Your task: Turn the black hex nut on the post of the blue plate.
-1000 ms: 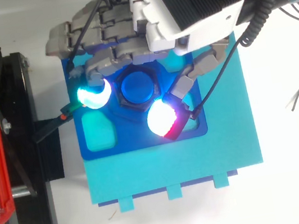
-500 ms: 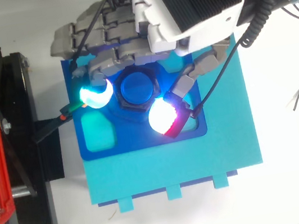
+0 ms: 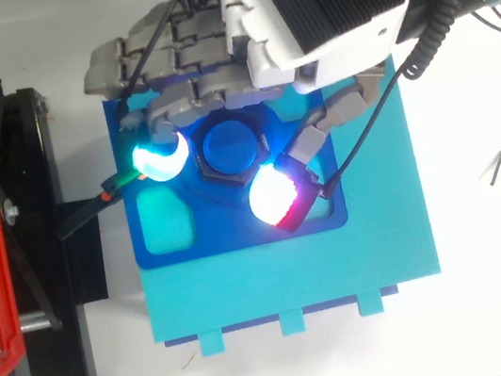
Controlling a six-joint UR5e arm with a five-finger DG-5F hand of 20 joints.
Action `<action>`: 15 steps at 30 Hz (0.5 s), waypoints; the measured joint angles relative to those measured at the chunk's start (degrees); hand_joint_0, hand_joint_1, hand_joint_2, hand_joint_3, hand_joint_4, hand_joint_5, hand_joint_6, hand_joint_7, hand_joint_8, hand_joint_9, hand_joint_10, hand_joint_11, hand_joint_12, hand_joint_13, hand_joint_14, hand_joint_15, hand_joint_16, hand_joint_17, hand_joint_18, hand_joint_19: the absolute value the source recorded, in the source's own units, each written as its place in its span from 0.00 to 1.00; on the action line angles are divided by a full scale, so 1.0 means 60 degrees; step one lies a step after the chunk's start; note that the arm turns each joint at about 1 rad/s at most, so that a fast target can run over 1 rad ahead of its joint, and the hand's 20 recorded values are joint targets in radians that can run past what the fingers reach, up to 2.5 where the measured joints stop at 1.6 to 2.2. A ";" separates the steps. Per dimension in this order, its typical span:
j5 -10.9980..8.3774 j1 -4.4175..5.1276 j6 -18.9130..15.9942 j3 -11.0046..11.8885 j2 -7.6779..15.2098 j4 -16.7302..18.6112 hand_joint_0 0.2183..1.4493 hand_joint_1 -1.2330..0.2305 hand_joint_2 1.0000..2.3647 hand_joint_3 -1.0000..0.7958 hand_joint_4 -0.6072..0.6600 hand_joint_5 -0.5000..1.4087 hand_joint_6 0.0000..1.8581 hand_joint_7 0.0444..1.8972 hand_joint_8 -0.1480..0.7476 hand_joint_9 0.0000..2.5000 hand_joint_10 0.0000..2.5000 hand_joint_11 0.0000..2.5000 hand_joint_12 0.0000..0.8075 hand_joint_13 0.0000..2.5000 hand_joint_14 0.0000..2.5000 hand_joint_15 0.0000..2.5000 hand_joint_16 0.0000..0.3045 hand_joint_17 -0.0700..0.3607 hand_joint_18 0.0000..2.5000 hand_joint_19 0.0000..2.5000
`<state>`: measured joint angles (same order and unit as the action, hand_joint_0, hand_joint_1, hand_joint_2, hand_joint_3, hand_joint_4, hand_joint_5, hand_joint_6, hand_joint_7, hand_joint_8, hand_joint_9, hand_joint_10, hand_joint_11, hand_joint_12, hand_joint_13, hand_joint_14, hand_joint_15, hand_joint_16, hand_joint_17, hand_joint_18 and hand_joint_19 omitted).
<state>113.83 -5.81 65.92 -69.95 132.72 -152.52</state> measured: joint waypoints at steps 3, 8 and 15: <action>0.0005 0.0001 -0.0013 0.0000 -0.0001 0.0013 0.11 0.34 0.00 0.28 0.71 0.13 0.27 0.46 0.50 0.07 0.00 0.01 0.54 0.09 0.00 0.04 0.21 0.50 0.13 0.13; 0.0020 0.0013 -0.0053 0.0029 -0.0001 0.0016 0.09 0.35 0.00 0.28 0.71 0.12 0.27 0.44 0.51 0.07 0.00 0.01 0.55 0.09 0.00 0.04 0.22 0.51 0.13 0.13; 0.0018 0.0055 -0.0074 0.0562 -0.0002 -0.0192 0.08 0.36 0.00 0.28 0.70 0.12 0.27 0.43 0.52 0.06 0.00 0.01 0.56 0.09 0.00 0.04 0.23 0.52 0.13 0.13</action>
<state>113.94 -5.48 65.48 -66.57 132.71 -153.67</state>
